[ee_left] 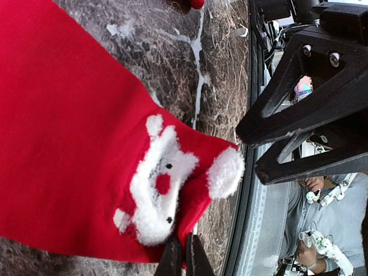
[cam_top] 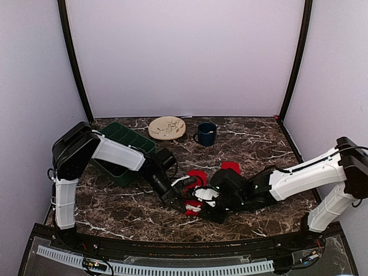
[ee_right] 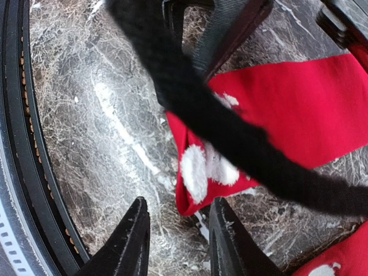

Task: Roll the socks
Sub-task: Roll the sock at the center of the board.

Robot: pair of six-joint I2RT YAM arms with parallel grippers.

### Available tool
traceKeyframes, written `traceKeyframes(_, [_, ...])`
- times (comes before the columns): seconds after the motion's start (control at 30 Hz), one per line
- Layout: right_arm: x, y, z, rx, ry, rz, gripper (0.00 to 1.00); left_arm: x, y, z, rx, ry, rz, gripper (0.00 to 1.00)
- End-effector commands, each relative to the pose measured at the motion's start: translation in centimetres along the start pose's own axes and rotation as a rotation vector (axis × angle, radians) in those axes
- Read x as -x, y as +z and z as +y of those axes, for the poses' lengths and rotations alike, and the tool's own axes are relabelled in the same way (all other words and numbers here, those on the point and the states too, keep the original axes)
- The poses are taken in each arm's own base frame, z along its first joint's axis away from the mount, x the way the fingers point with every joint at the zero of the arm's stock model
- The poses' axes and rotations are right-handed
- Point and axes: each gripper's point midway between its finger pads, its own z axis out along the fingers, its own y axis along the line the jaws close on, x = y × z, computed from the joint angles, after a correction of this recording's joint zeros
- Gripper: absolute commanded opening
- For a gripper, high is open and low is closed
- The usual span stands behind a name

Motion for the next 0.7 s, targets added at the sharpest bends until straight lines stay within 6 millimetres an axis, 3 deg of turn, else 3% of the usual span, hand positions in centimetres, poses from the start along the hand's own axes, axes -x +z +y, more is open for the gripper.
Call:
traceKeyframes(0.0, [1.9,0.3,0.6,0.019,-0.041,-0.053,0.33,0.4,-0.4,-0.6,-0.033,0.004,0.001,0.0])
traceKeyframes(0.3, [2.0,1.1,0.4,0.006,-0.069,-0.053,0.29,0.2,-0.4,-0.5,-0.046,-0.006,0.013,0.0])
traceKeyframes(0.67, [0.6,2.5,0.1,0.001,-0.074,-0.014,0.24,0.1,-0.6,-0.6,-0.06,-0.015,0.011,0.0])
